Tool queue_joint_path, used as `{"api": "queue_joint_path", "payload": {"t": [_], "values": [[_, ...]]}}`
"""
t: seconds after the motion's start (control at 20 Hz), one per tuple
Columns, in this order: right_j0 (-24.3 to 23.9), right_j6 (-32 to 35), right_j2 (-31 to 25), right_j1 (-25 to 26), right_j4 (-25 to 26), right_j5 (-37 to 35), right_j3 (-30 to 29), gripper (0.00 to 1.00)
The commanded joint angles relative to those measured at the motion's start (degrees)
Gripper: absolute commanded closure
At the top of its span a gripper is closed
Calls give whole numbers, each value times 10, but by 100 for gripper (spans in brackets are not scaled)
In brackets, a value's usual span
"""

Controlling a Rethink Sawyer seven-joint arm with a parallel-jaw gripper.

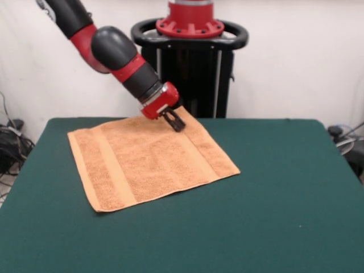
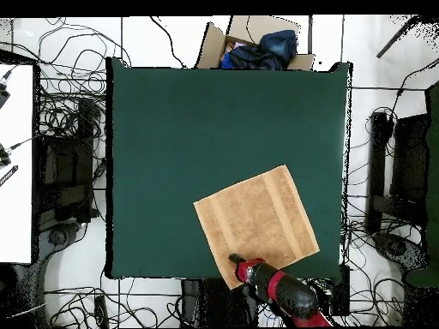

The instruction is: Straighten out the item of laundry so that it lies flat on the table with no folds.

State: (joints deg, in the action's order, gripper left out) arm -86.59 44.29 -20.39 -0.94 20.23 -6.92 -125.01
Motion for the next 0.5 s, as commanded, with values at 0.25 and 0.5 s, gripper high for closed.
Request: {"api": "queue_joint_path", "payload": {"t": [0.25, 0.5], "values": [[23, 99, 36, 31, 16, -2, 42, 100], [39, 121, 15, -26, 16, 29, 21, 100]]}}
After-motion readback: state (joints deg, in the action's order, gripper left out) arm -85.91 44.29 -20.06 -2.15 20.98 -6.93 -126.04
